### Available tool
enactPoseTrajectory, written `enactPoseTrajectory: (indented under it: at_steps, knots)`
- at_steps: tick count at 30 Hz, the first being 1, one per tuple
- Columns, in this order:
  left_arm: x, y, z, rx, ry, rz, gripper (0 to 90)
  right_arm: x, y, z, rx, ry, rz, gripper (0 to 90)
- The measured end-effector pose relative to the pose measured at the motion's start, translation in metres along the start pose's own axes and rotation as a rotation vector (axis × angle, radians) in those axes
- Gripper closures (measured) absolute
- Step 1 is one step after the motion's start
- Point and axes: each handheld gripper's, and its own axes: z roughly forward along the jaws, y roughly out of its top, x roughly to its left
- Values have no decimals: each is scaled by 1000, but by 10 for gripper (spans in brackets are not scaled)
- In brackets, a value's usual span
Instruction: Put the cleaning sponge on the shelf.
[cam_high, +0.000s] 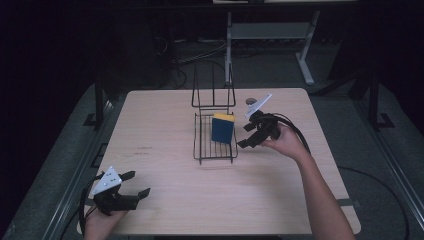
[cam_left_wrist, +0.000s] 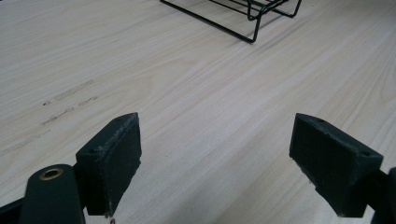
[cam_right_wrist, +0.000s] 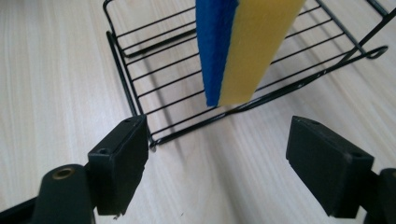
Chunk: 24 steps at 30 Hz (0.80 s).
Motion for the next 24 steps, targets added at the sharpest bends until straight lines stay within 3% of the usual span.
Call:
enactPoseTrajectory:
  at_steps: [13,24]
  knots:
    - [-1,0,1,4,-2,2,162,6,-11,-12,-9,-14,3,204]
    - [-1,0,0,4,0,6,162,9,-20,-17,23,-13,15,196]
